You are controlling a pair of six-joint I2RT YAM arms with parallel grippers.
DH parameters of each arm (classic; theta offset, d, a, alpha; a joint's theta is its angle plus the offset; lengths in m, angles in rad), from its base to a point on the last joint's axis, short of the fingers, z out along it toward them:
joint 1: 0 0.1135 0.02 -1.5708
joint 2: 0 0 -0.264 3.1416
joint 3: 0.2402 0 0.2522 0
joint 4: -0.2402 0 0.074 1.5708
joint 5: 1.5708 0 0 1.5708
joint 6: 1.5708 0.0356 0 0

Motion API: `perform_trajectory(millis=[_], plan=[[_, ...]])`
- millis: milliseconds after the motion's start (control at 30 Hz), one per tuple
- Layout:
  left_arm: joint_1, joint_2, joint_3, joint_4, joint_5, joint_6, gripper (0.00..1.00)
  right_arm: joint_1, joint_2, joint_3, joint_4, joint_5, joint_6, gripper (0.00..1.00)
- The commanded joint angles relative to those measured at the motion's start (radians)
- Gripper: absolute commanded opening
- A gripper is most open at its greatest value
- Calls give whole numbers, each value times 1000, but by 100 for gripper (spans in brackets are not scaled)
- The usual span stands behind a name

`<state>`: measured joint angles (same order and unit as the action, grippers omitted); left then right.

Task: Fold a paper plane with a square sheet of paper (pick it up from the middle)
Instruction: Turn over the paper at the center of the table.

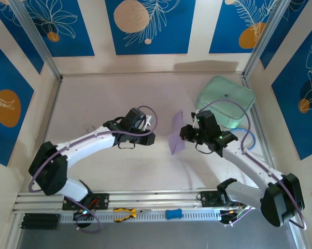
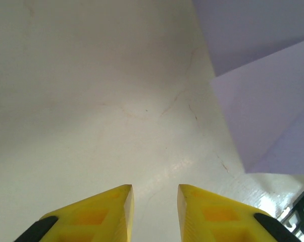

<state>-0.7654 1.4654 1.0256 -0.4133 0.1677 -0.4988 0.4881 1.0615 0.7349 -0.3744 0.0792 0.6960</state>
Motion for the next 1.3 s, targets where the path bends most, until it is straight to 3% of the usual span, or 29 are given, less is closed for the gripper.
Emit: perform_trajectory(millis=[0,200,400,600,833,1067,1200,1267], plan=[[14,-55,-16,-46,-96,-7,31,33,-13,62,-275,212,-96,6],[31,-137,-71,-57,-200,-51,33,135,81,187,-459,468,-91,6],[58,-241,-119,-76,-318,-100,37,305,322,334,-605,764,-49,5],[89,-383,-167,-152,-475,-156,39,427,619,492,-698,866,61,6],[115,-594,-236,-211,-585,-196,46,522,857,674,-669,748,84,7],[120,-641,-258,-266,-530,-184,50,525,891,705,-465,470,18,16],[121,-630,-282,-224,-417,-157,54,487,754,580,-226,238,-53,41],[121,-610,-292,-184,-335,-141,55,454,661,495,-109,129,-63,46]])
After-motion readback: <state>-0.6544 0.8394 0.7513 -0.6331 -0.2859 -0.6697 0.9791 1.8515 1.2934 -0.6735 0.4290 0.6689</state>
